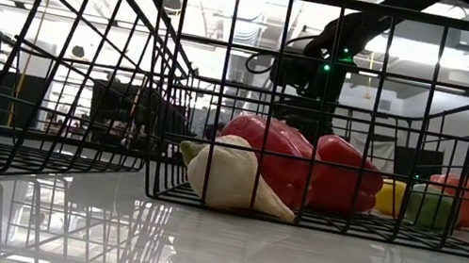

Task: Sort produce into baskets
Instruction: Put the chili pepper into the right wire basket

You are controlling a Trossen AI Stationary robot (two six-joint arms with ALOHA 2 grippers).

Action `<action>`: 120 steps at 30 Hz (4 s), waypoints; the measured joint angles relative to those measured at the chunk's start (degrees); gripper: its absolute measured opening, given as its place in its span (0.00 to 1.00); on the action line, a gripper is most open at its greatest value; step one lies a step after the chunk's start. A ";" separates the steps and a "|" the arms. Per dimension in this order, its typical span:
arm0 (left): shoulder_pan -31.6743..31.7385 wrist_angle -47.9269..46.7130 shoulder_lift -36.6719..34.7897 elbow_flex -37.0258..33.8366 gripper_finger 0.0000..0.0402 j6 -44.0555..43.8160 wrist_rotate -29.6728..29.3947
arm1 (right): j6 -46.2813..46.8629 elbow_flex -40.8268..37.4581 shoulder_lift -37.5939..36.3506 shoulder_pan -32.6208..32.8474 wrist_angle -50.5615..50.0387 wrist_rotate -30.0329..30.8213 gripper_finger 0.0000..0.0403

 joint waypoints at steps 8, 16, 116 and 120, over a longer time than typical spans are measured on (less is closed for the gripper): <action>0.00 0.02 0.02 0.00 0.65 0.74 -0.02 | -0.62 0.00 -0.48 0.07 -2.00 0.70 0.63; 0.00 0.02 0.07 0.02 0.65 0.94 -0.13 | 0.99 0.00 -0.48 -0.47 4.17 0.77 0.68; -0.02 -1.79 0.09 0.07 0.65 0.81 -3.17 | 10.08 30.57 0.72 33.21 -26.19 -4.84 0.13; -0.01 -1.86 0.09 0.07 0.65 -0.20 -2.86 | 9.61 29.46 0.68 35.37 -23.33 -4.27 0.21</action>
